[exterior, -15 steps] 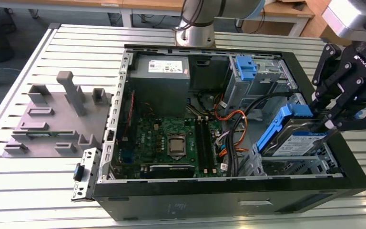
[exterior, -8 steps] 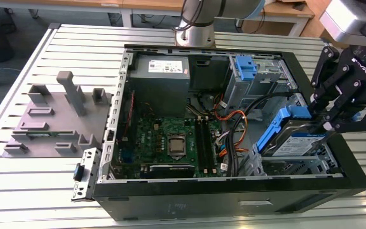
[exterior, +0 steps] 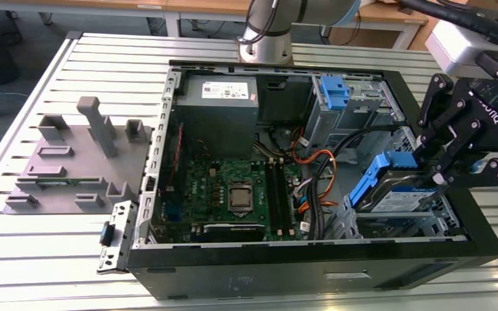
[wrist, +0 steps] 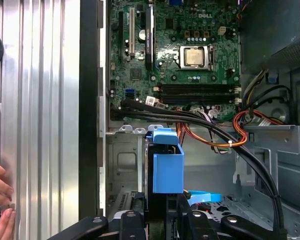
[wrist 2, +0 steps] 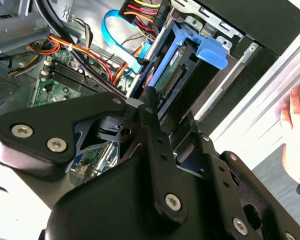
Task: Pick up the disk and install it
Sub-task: 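Insert the disk into the insertion slot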
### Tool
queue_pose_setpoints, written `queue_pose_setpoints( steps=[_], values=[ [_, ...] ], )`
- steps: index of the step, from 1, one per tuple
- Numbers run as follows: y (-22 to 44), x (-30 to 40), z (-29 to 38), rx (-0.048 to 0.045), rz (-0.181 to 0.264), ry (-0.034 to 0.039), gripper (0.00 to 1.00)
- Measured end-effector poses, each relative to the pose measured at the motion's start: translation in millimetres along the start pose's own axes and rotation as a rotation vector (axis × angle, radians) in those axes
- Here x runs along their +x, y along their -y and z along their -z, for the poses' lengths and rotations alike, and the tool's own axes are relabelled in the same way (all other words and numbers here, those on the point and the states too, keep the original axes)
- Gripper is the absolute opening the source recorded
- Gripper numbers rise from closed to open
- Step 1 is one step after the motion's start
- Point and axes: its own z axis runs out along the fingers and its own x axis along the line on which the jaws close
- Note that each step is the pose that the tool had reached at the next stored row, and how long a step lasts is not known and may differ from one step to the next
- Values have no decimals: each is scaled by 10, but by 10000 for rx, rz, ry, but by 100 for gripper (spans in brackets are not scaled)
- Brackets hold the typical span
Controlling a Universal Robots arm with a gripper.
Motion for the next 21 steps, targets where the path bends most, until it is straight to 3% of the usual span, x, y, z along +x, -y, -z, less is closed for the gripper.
queue_pose_setpoints(
  steps=[12,21],
  values=[
    [11,12,-217,0,0,1,35],
    [11,12,-225,1,0,-2,36]
  ],
)
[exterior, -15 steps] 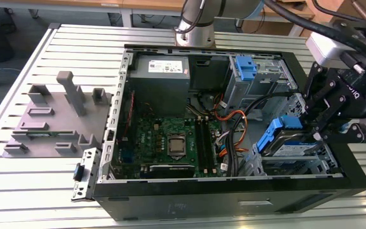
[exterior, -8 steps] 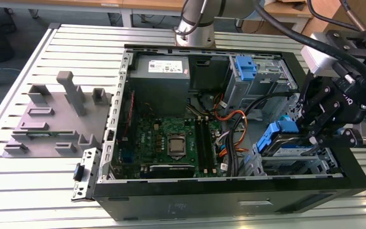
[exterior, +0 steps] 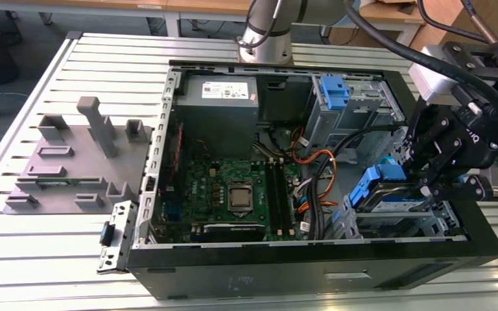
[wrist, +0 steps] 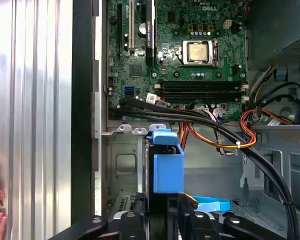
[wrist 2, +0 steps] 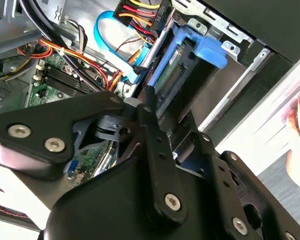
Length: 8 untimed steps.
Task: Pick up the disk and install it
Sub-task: 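Insert the disk into the insertion slot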
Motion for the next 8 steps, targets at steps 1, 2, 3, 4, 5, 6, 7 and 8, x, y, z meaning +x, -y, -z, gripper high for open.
queue_pose_setpoints(
  steps=[1,2,3,4,5,6,7,8],
  values=[
    [0,0,-1,0,0,1,36],
    [0,0,-1,-1,0,2,42],
    [0,0,-1,0,0,2,42],
    [0,0,-1,0,1,2,42],
    [0,0,-1,0,0,1,42],
    [0,0,-1,0,0,1,42],
    [0,0,-3,0,0,4,42],
    [0,0,-7,3,2,14,42]
  ],
)
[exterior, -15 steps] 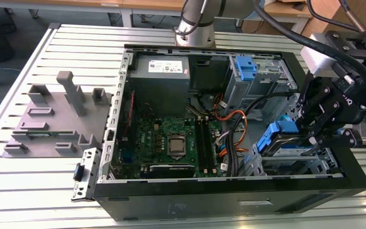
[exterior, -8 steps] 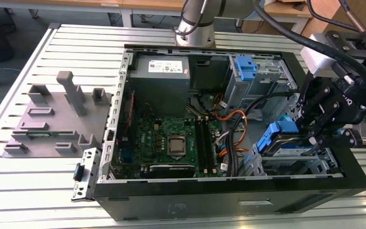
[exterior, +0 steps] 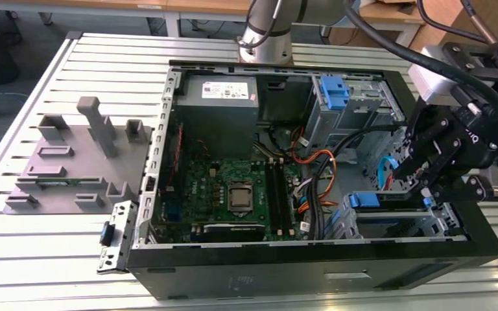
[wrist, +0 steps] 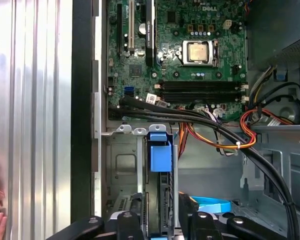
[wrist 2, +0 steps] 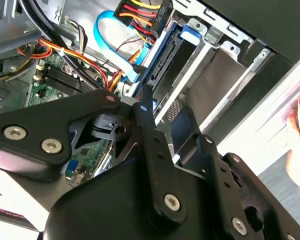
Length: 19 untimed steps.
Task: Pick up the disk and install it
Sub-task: 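Insert the disk into the insertion slot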
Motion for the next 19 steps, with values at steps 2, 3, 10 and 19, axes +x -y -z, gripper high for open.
queue_pose_setpoints(
  steps=[2,3,10,19],
  values=[
    [0,-3,-9,8,3,18,42],
    [-1,-5,-12,12,3,21,42],
    [-2,-13,-52,20,74,11,42],
    [3,-35,-97,14,412,-1,42]
  ],
)
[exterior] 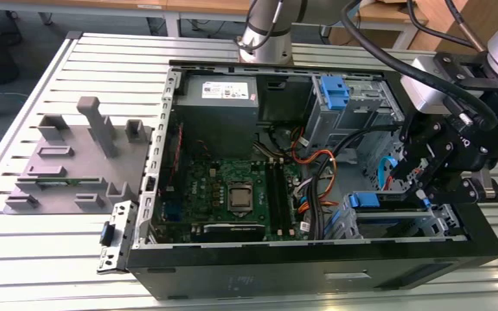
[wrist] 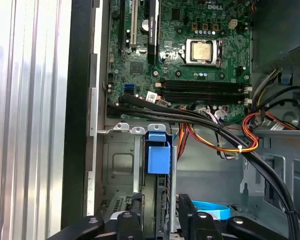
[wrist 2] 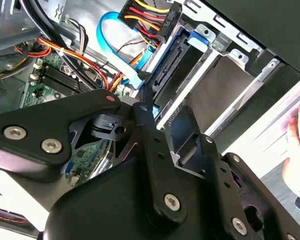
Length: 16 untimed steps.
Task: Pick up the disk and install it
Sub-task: 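Insert the disk into the insertion slot, then insert the first disk wire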
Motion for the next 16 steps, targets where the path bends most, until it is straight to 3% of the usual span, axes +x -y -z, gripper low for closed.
queue_pose_setpoints(
  steps=[6,16],
  values=[
    [2,-4,-28,91,108,58,42],
    [-3,-12,-54,111,95,63,42]
  ],
)
